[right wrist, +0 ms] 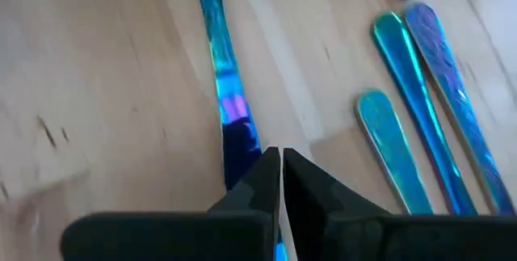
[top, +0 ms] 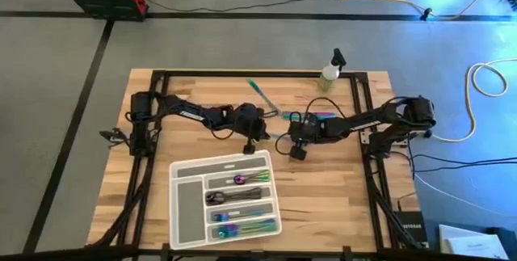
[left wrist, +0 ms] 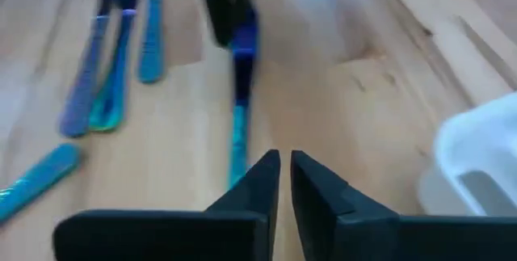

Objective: Sort silverware
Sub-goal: Put the blue table knife into the white silverware tray

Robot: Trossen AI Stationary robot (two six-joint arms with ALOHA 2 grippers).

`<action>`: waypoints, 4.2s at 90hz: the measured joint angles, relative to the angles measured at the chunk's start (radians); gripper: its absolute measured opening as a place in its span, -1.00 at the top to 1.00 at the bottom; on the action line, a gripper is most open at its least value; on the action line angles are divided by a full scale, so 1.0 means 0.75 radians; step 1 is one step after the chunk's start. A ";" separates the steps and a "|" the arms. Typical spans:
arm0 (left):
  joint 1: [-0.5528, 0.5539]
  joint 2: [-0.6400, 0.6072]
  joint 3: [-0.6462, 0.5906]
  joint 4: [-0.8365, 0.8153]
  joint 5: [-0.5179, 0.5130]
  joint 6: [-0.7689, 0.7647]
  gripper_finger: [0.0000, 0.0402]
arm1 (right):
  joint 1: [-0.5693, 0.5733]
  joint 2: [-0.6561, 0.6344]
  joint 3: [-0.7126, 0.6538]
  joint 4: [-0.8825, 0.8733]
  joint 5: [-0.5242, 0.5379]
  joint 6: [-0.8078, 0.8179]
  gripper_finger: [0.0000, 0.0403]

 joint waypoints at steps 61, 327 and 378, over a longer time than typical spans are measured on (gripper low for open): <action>-0.187 -0.093 0.001 0.462 -0.119 -0.002 1.00 | 0.101 -0.439 -0.471 0.428 0.019 0.320 1.00; -0.221 -0.294 -0.191 -0.288 -0.196 -0.150 1.00 | 0.152 0.252 0.042 0.496 -0.375 -0.563 1.00; -0.222 -0.294 -0.192 -0.295 -0.170 -0.171 1.00 | 0.054 0.286 0.165 0.489 -0.257 -0.614 1.00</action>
